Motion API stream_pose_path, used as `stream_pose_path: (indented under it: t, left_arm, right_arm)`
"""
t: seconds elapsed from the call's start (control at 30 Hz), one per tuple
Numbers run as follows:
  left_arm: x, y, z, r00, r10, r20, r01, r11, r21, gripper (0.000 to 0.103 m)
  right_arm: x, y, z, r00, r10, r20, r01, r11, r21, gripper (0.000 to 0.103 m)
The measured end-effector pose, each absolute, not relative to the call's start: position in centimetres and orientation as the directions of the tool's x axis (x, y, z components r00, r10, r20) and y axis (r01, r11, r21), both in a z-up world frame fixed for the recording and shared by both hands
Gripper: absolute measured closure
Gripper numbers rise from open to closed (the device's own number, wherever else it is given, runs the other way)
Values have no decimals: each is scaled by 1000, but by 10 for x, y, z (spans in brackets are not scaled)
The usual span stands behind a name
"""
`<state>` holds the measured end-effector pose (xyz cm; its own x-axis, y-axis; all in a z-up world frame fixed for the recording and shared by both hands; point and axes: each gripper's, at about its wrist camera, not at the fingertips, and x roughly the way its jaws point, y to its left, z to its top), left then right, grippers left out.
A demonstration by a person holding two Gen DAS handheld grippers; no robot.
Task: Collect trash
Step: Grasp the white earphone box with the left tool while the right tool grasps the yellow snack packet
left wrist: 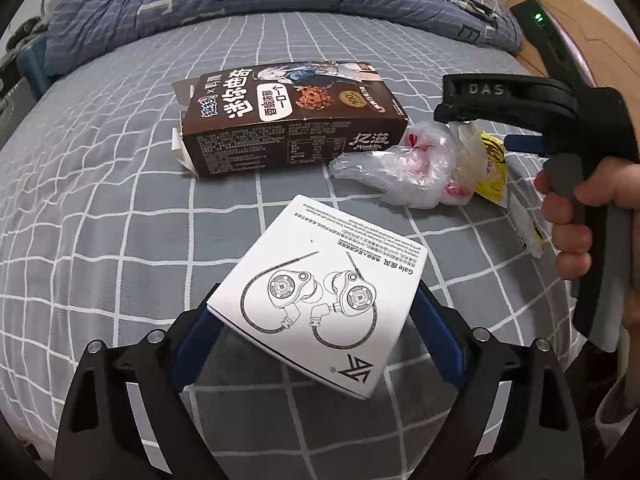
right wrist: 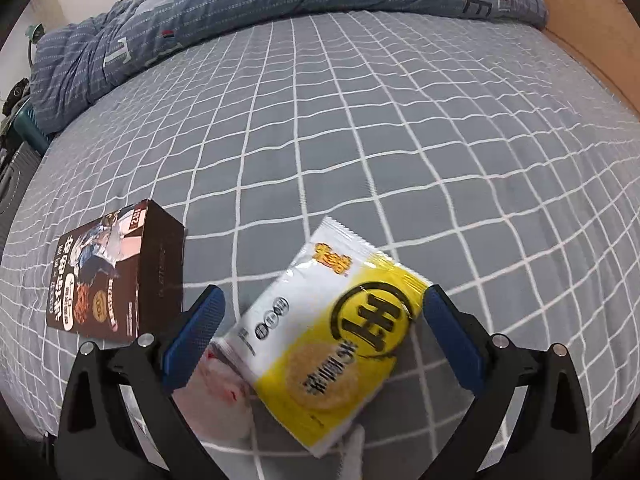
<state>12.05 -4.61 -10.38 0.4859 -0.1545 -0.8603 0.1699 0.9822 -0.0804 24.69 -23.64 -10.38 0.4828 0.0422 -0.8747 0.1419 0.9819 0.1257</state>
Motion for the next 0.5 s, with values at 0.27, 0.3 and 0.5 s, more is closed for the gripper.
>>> stream_pose_path:
  t: [0.27, 0.3, 0.5]
  left_arm:
    - [120, -48, -104, 494, -160, -855, 184, 980, -77, 17]
    - [120, -47, -105, 494, -161, -855, 184, 980, -79, 17]
    - [119, -46, -103, 499, -157, -852, 175, 981, -79, 17]
  right_arm:
    - [255, -232, -119, 455, 39, -890, 148, 982, 118, 12]
    - [254, -231, -120, 455, 29, -890, 141, 984, 105, 14]
    - [253, -229, -116, 457, 14, -889, 122, 990, 78, 39]
